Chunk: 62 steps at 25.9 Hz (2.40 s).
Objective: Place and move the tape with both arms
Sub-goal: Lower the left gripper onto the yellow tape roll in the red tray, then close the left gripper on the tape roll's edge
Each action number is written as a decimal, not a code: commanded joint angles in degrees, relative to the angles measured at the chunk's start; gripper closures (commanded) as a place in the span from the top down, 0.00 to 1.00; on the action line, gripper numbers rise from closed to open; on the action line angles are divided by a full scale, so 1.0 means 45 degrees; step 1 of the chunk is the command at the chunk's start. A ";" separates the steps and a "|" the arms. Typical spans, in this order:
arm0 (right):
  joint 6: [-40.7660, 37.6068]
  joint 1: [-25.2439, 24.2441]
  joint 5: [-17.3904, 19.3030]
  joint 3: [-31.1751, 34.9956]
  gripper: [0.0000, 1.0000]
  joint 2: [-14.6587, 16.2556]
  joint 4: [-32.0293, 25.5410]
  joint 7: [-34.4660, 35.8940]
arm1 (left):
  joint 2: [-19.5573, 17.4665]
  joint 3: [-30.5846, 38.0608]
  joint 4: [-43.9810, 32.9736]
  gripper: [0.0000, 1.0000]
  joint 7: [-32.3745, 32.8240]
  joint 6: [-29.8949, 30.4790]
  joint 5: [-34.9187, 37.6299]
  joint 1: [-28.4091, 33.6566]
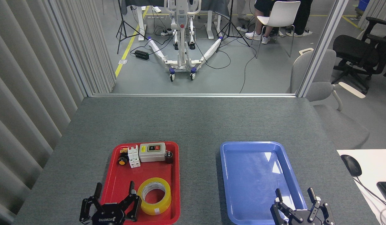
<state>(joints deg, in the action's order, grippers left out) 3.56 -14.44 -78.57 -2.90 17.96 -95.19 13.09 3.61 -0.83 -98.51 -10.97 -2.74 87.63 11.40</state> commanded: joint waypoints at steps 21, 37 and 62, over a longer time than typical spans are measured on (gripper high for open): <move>0.0009 0.0024 -0.0079 0.0038 1.00 0.0013 0.0098 0.0040 | 0.0585 -0.0812 -0.0101 1.00 0.9137 -0.0953 -0.0058 -0.1771; -0.0108 0.0884 -0.0137 -0.0098 1.00 0.0052 0.0958 0.0040 | 0.0233 -0.1301 0.3336 1.00 1.5777 -0.5933 -0.0117 -0.5853; -0.0128 0.0942 -0.0352 -0.0333 1.00 0.0013 0.0977 0.0040 | -0.0685 -0.1594 0.4137 1.00 1.6598 -0.4097 -0.1347 -0.6361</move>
<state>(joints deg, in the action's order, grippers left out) 2.98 -10.21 -80.10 -4.09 17.95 -90.83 13.26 0.53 -8.00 -79.87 62.94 -21.25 81.59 -17.31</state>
